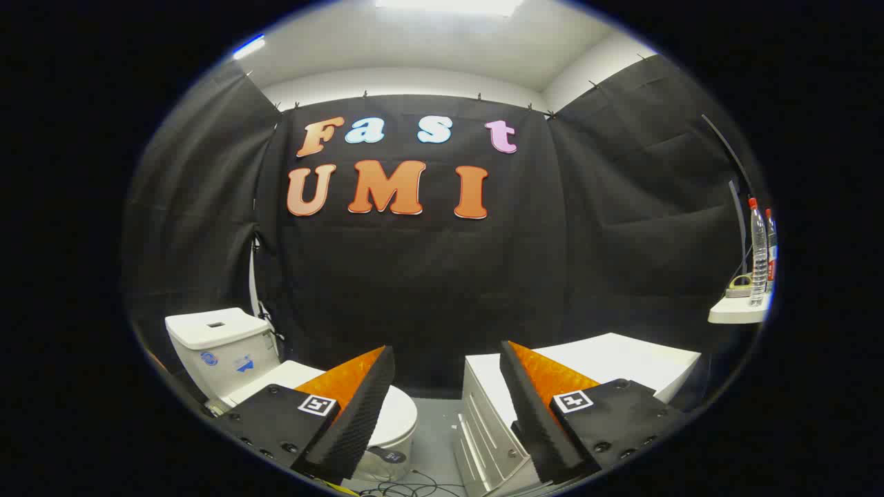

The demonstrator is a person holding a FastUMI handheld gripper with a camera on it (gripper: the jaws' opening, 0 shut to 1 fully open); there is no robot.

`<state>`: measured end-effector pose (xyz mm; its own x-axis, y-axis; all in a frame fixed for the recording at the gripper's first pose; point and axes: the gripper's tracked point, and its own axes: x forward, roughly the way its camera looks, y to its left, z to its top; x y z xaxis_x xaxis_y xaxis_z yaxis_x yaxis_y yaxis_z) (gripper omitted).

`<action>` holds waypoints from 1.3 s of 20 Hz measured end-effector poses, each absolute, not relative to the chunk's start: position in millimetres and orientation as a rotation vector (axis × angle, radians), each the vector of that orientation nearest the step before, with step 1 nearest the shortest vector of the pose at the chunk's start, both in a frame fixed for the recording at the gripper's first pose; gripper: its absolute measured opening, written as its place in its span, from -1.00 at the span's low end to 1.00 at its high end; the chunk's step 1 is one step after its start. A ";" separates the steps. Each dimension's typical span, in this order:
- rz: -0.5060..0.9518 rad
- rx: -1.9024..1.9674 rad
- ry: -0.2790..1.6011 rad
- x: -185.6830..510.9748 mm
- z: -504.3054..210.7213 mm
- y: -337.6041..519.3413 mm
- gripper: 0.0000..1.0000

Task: Open the toilet lid.

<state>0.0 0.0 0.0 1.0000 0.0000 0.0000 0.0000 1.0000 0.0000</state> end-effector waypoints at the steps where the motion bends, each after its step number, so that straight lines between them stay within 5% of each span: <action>1: -0.008 0.004 -0.012 -1.6 4.1 -2.7 0.96; 26: 0.037 0.005 0.001 -6.9 4.5 10.3 0.97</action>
